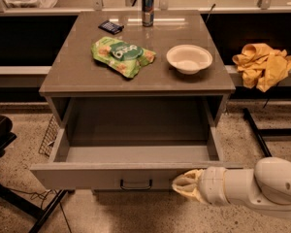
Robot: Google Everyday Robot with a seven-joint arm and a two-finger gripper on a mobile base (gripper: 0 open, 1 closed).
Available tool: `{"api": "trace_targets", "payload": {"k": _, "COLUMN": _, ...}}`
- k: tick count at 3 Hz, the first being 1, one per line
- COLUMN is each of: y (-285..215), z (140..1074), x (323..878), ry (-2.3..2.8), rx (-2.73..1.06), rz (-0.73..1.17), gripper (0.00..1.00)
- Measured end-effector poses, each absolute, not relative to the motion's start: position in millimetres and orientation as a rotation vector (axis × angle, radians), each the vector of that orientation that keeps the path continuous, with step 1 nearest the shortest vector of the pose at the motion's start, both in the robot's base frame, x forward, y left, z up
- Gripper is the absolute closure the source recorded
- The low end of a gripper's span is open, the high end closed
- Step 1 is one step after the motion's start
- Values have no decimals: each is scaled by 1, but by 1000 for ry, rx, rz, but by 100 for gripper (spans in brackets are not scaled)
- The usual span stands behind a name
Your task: Close top drawer
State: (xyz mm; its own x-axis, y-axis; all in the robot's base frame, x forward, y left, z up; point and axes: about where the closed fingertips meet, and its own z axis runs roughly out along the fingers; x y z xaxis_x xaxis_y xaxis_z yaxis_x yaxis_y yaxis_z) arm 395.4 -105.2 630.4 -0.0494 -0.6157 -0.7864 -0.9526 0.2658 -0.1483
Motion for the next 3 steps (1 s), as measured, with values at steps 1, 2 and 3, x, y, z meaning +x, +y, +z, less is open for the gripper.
{"api": "trace_targets", "payload": {"k": 1, "y": -74, "z": 627, "x": 434, "ry": 1732, "rx": -1468, "rz": 545, "gripper": 100}}
{"api": "trace_targets", "payload": {"k": 2, "y": -71, "z": 626, "x": 435, "ry": 1727, "rx": -1468, "rz": 549, "gripper": 100}}
{"api": "trace_targets", "payload": {"k": 3, "y": -67, "z": 624, "x": 437, "ry": 1717, "rx": -1456, "rz": 560, "gripper": 100}}
